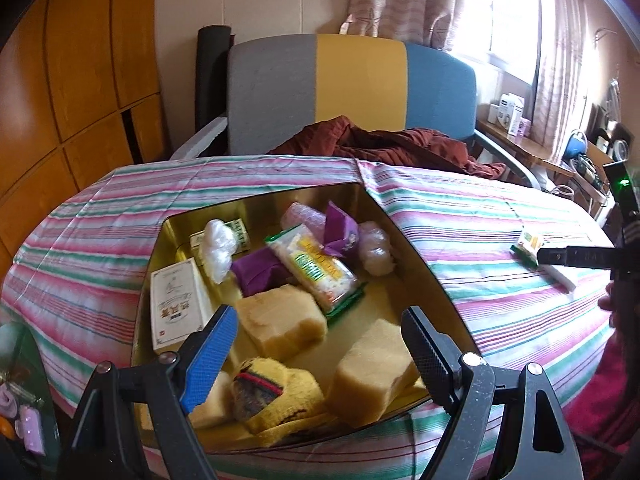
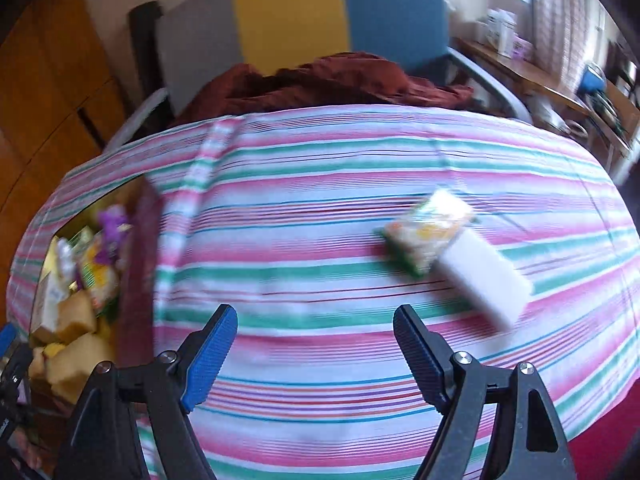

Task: Organize objects
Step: 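Move both tools back toward the cracker pack and white eraser block, then grasp WEIDAN cracker pack with left tool while right tool grasps white eraser block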

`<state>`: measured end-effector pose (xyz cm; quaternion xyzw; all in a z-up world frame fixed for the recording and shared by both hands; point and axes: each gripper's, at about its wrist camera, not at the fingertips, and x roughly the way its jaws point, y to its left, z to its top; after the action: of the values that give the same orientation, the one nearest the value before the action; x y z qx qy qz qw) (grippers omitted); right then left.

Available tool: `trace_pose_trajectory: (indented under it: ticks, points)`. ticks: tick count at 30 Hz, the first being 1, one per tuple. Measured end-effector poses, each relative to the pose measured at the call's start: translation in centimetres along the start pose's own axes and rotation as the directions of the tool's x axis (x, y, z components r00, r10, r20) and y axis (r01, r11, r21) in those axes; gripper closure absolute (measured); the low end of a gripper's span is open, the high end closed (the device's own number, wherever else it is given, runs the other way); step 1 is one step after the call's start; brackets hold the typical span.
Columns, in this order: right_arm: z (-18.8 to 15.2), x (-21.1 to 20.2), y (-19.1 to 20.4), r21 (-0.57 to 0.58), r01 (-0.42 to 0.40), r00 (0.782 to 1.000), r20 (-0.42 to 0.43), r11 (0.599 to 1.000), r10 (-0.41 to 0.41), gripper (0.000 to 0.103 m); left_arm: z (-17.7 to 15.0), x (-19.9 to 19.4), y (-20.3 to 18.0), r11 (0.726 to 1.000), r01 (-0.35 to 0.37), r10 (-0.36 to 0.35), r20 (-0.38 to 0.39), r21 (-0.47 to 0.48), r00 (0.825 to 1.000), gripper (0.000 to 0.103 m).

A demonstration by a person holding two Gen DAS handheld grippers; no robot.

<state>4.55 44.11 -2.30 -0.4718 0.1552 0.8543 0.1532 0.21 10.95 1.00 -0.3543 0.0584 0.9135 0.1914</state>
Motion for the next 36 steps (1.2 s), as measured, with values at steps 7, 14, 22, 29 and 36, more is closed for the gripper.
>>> trace_pose_trajectory:
  ticks: [7,14,22,29,36]
  points:
    - [2.7,1.4,-6.9,0.051,0.107,0.993,-0.065,0.993,-0.104,0.021,0.9,1.0,-1.7,0.998,0.061,-0.06,-0.023,0.034,0.998,0.019]
    - [3.4,4.6,-10.7,0.066,0.204,0.969,-0.154,0.977,-0.192,0.021,2.3,1.9,-3.1,0.995,0.077,-0.076,-0.027,0.066,0.997,0.019]
    - [3.7,7.8,-9.3,-0.15,0.234,0.944,-0.202,0.961,-0.261,0.013,3.8,3.1,-5.7,0.986,0.116,-0.112,-0.043,0.117,0.993,0.019]
    - [3.6,8.8,-10.7,-0.104,0.126,0.958,-0.247,0.986,-0.149,0.013,5.1,3.8,-9.1,0.969,0.175,-0.168,-0.052,0.175,0.984,0.019]
    - [3.1,8.4,-10.2,-0.145,0.143,0.956,-0.234,0.979,-0.174,0.017,6.8,5.4,-13.0,0.947,0.221,-0.207,-0.082,0.233,0.975,0.019]
